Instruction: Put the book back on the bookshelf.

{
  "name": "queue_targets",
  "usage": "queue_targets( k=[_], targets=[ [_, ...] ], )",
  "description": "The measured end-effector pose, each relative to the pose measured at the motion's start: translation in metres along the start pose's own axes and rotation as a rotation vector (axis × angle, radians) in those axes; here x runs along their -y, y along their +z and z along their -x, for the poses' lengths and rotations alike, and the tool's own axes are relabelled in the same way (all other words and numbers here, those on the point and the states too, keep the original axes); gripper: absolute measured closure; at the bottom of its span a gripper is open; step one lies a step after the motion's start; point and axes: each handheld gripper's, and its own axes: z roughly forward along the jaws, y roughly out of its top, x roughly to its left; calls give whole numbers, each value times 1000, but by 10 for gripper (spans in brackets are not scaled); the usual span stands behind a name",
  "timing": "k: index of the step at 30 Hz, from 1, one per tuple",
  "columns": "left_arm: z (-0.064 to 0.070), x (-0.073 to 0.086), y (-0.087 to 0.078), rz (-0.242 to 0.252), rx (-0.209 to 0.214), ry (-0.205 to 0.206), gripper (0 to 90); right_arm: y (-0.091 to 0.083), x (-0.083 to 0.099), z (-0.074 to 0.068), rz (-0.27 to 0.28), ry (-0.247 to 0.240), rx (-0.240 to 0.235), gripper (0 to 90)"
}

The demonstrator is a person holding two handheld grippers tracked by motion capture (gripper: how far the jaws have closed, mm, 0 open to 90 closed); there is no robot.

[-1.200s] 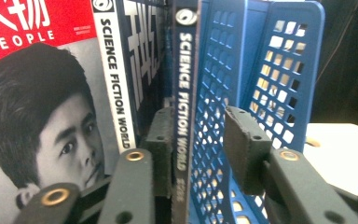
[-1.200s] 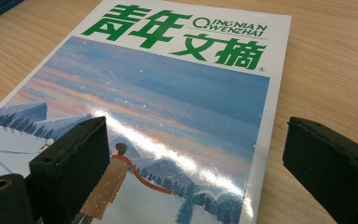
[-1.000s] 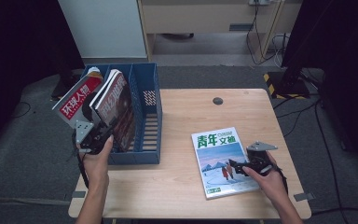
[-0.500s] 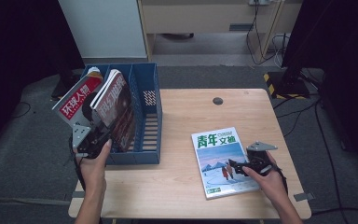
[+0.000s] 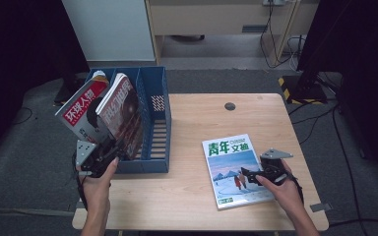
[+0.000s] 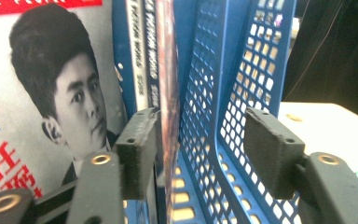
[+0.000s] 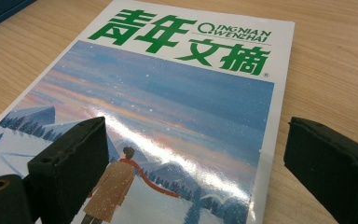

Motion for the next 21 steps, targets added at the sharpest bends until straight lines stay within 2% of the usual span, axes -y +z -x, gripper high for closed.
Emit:
queue_targets(
  k=[4,8,10,11,15,17,18,21],
  targets=[
    [6,3,-4,-21,14,-9,401,1,1,1,-6,-1,4,66],
    [11,3,-7,-31,7,37,387,0,0,0,-4,3,2,63],
    [10,2,-7,-37,23,22,368,0,0,1,-3,0,1,61],
    [11,4,-6,-49,53,12,358,1,0,2,-1,-5,2,61],
    [15,7,-2,-72,72,17,336,1,0,2,-1,7,8,64],
    [22,9,2,-99,113,12,312,0,0,2,10,-6,9,66],
    [22,9,2,-99,113,12,308,0,0,1,11,-5,5,62],
    [34,11,7,-126,156,34,292,0,1,2,8,-16,1,62]
  ],
)
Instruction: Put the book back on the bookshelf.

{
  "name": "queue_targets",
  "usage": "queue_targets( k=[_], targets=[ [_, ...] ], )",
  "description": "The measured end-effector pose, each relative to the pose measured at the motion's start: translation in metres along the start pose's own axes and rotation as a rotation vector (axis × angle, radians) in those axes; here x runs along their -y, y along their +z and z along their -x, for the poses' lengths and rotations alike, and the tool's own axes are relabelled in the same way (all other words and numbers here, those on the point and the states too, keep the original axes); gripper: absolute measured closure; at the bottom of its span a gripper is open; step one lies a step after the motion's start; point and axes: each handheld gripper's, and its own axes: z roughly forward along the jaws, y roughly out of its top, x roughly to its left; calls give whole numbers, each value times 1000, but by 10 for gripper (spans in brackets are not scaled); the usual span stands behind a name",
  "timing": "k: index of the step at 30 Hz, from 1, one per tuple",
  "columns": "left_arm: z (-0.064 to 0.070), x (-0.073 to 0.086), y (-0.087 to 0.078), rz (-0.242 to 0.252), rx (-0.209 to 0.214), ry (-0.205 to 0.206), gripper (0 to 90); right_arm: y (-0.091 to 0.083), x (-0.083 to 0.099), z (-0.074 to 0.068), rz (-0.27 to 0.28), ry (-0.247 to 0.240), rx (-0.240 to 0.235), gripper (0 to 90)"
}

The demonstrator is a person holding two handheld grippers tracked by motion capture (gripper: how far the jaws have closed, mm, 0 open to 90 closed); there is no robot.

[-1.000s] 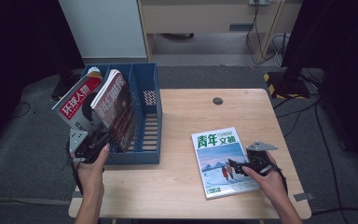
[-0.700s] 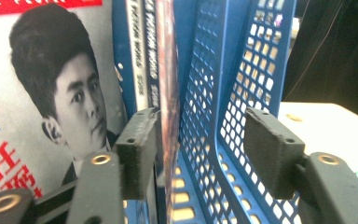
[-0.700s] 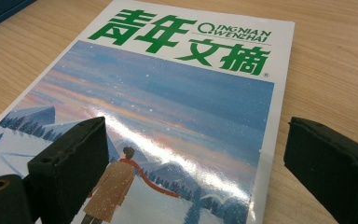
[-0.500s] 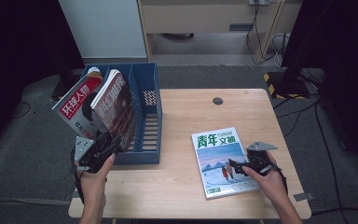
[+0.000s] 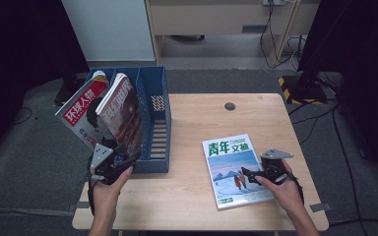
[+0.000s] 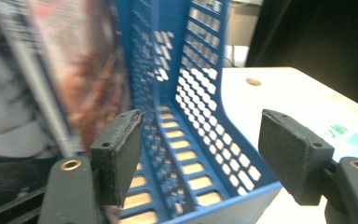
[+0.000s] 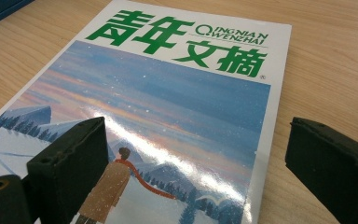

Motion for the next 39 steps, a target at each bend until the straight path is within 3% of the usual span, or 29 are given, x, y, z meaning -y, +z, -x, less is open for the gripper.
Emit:
queue_targets(
  k=[5,15,22,27,30,39],
  targets=[
    [11,1,5,-19,19,27,266,0,0,0,4,7,4,63],
    [38,7,19,-69,105,55,221,-1,2,5,-14,26,11,83],
    [58,12,30,-108,158,88,213,-1,2,5,-1,26,9,147],
    [76,17,38,-152,201,126,211,-2,3,6,-8,37,11,170],
    [91,20,44,-179,219,174,211,-2,3,8,-11,35,15,170],
    [115,28,58,-230,271,209,211,-2,4,9,-29,29,12,176]
  ],
)
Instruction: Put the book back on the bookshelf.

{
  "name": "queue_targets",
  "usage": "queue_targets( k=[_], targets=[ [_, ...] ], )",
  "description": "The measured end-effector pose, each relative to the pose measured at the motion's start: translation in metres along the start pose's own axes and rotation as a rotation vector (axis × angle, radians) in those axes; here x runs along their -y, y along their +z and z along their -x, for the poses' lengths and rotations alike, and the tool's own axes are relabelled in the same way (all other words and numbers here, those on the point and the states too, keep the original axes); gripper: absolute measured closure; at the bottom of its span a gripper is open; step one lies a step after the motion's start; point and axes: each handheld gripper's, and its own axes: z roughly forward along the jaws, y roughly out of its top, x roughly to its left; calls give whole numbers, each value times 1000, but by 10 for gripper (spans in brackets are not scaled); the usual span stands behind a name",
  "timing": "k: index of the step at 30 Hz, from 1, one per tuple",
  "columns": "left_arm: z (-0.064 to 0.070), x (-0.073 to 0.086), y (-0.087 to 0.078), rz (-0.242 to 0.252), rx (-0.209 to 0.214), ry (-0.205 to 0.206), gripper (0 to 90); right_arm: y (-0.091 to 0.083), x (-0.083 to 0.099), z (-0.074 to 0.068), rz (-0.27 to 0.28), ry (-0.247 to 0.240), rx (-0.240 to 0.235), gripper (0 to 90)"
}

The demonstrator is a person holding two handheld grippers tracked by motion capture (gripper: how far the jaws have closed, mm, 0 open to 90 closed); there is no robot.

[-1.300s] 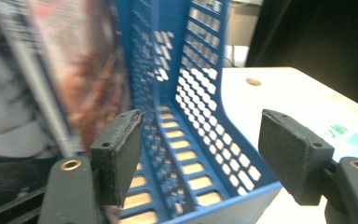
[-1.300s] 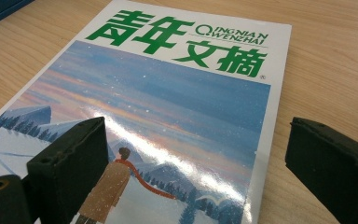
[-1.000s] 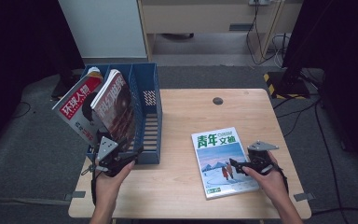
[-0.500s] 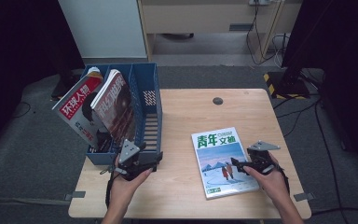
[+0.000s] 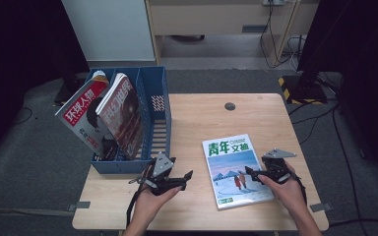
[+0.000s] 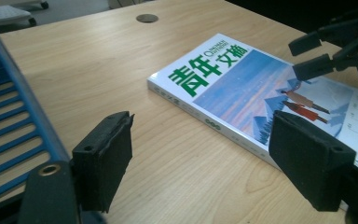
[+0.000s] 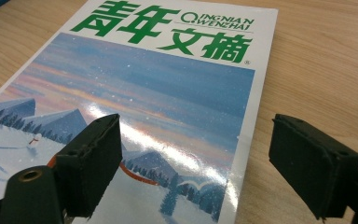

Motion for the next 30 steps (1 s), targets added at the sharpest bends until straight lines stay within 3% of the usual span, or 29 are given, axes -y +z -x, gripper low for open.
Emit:
queue_targets(
  k=[3,6,9,11,15,21,30],
  targets=[
    [10,-1,14,-32,25,25,211,0,0,0,-1,-9,3,159],
    [15,-2,23,-41,46,17,211,0,-1,0,-3,-11,2,136],
    [21,-3,36,-60,49,33,211,1,-2,-2,-10,-19,-12,95],
    [27,-6,48,-71,75,23,212,1,-5,-1,-6,-18,-9,79],
    [32,-9,60,-87,83,48,211,1,-10,1,-5,-11,-10,76],
    [32,-10,84,-112,97,39,208,2,-20,3,-7,-7,-1,81],
    [28,-6,88,-114,71,31,208,7,-22,12,-28,20,8,102]
  ],
)
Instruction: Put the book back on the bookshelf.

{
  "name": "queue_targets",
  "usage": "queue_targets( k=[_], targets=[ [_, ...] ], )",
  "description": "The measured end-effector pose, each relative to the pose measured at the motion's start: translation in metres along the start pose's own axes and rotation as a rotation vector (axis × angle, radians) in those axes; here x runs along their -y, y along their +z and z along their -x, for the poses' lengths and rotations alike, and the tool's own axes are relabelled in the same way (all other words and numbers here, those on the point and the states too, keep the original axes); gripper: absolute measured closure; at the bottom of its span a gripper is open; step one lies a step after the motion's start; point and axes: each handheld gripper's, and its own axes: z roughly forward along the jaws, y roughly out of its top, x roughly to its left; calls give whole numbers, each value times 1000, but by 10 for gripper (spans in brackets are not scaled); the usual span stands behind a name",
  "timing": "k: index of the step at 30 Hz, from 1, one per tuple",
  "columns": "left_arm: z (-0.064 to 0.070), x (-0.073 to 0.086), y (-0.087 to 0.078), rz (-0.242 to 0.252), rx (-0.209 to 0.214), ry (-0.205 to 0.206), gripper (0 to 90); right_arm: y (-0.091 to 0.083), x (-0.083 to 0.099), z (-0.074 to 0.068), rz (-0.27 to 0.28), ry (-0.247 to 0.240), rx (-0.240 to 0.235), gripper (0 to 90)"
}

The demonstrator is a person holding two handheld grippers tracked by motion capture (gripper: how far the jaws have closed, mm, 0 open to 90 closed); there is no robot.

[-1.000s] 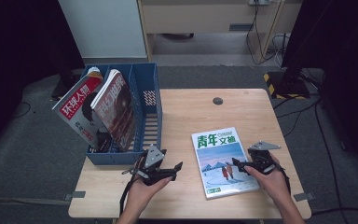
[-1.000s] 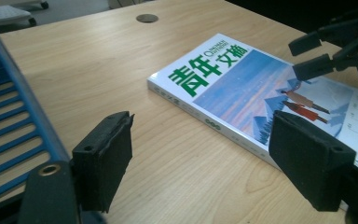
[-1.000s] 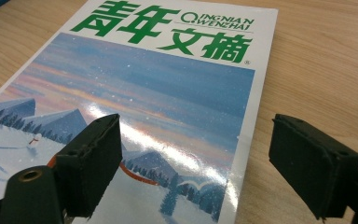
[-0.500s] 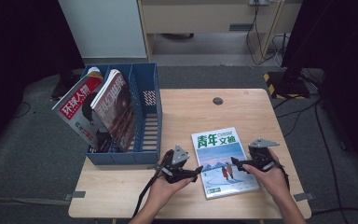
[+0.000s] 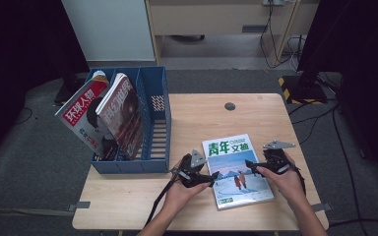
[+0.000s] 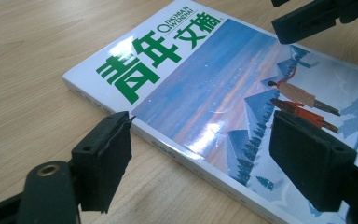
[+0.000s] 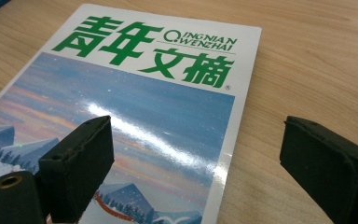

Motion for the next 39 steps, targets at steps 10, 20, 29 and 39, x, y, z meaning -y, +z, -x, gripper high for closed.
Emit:
queue_targets(
  k=[10,20,29,39],
  targets=[
    [1,11,6,-32,-12,-7,206,2,-11,6,-19,-12,0,136],
    [-4,13,12,-40,-19,-27,205,15,-24,14,-83,-43,-28,160],
    [-6,13,15,-48,-23,-36,204,38,-32,26,-111,-17,-24,132],
    [-6,16,21,-71,-26,-36,201,52,-29,32,-114,21,-54,124]
  ],
)
